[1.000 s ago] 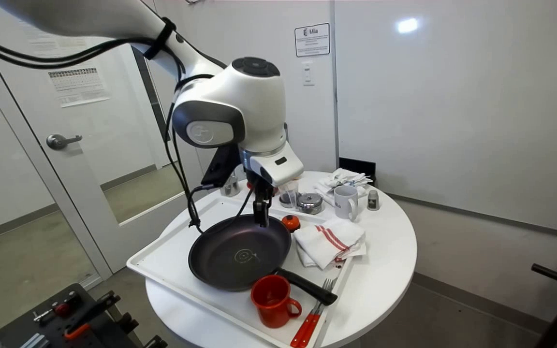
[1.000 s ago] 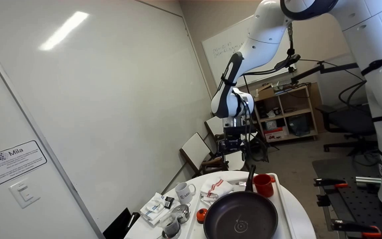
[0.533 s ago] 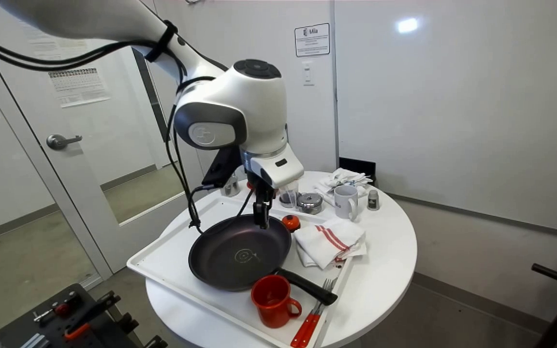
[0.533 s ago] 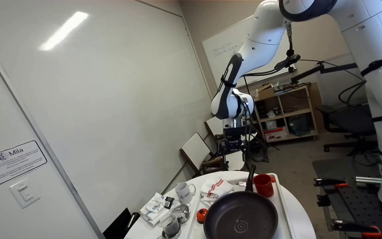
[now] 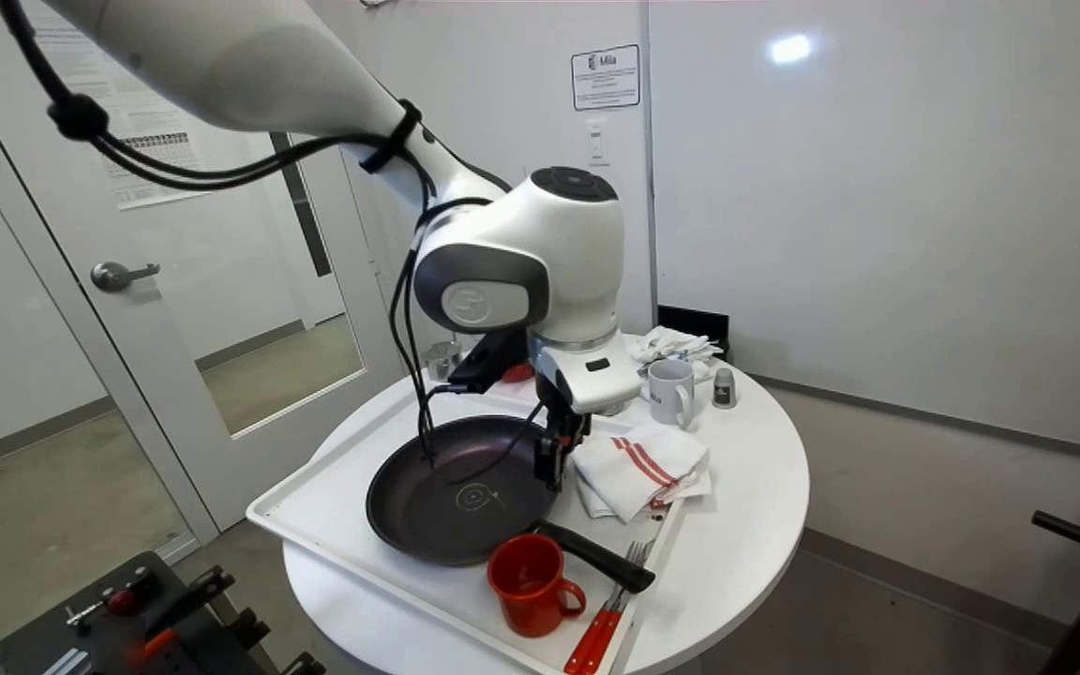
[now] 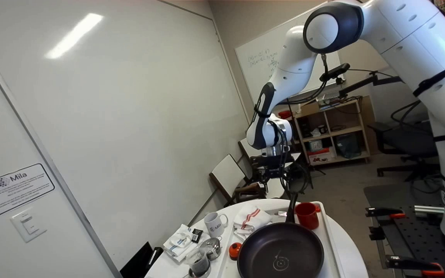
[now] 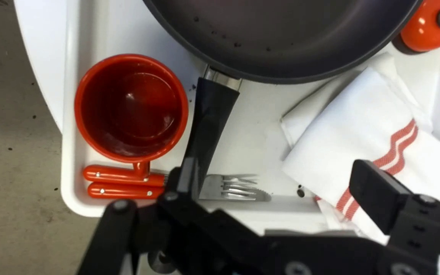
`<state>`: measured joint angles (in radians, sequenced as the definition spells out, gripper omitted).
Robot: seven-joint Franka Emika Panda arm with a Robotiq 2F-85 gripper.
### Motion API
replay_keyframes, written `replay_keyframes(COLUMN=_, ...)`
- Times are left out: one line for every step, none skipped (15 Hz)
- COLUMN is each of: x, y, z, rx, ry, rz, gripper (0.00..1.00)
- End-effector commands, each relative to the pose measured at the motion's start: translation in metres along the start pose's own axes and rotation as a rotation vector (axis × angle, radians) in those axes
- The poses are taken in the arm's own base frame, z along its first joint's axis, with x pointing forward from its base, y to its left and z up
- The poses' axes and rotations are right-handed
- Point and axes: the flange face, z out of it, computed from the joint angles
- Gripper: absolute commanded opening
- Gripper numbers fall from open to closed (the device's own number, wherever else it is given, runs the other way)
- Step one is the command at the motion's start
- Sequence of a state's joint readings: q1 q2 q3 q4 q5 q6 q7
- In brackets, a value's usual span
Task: Move the black pan to the left
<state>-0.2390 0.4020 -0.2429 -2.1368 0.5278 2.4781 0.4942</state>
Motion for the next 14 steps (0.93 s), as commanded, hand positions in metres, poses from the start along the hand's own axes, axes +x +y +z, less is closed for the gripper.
replay_keyframes(x=0.034, y=-0.002, z=0.005, rx=-0.027, ry=-0.006, rz=0.126, gripper=1.0)
replay_keyframes(x=0.041, y=0.001, z=0.007, rx=-0.031, ry=-0.007, rz=0.16, gripper=1.0)
replay_keyframes(x=0.048, y=0.004, z=0.008, rx=-0.035, ry=-0.008, rz=0.194, gripper=1.0)
replay_keyframes(x=0.055, y=0.005, z=0.009, rx=-0.038, ry=-0.007, rz=0.221, gripper=1.0)
replay_keyframes(x=0.062, y=0.01, z=0.012, rx=-0.047, ry=-0.012, rz=0.255, gripper=1.0)
replay_keyframes(x=0.067, y=0.013, z=0.013, rx=-0.052, ry=-0.014, rz=0.28, gripper=1.0)
replay_keyframes(x=0.072, y=0.016, z=0.017, rx=-0.057, ry=-0.022, rz=0.304, gripper=1.0)
replay_keyframes(x=0.076, y=0.019, z=0.019, rx=-0.062, ry=-0.027, rz=0.326, gripper=1.0)
replay_keyframes(x=0.079, y=0.022, z=0.023, rx=-0.068, ry=-0.034, rz=0.345, gripper=1.0)
replay_keyframes(x=0.081, y=0.025, z=0.026, rx=-0.073, ry=-0.037, rz=0.36, gripper=1.0)
replay_keyframes(x=0.084, y=0.027, z=0.03, rx=-0.081, ry=-0.038, rz=0.375, gripper=1.0)
replay_keyframes(x=0.086, y=0.029, z=0.033, rx=-0.086, ry=-0.039, rz=0.39, gripper=1.0)
replay_keyframes(x=0.087, y=0.03, z=0.038, rx=-0.094, ry=-0.04, rz=0.401, gripper=1.0)
replay_keyframes(x=0.089, y=0.032, z=0.043, rx=-0.102, ry=-0.042, rz=0.412, gripper=1.0)
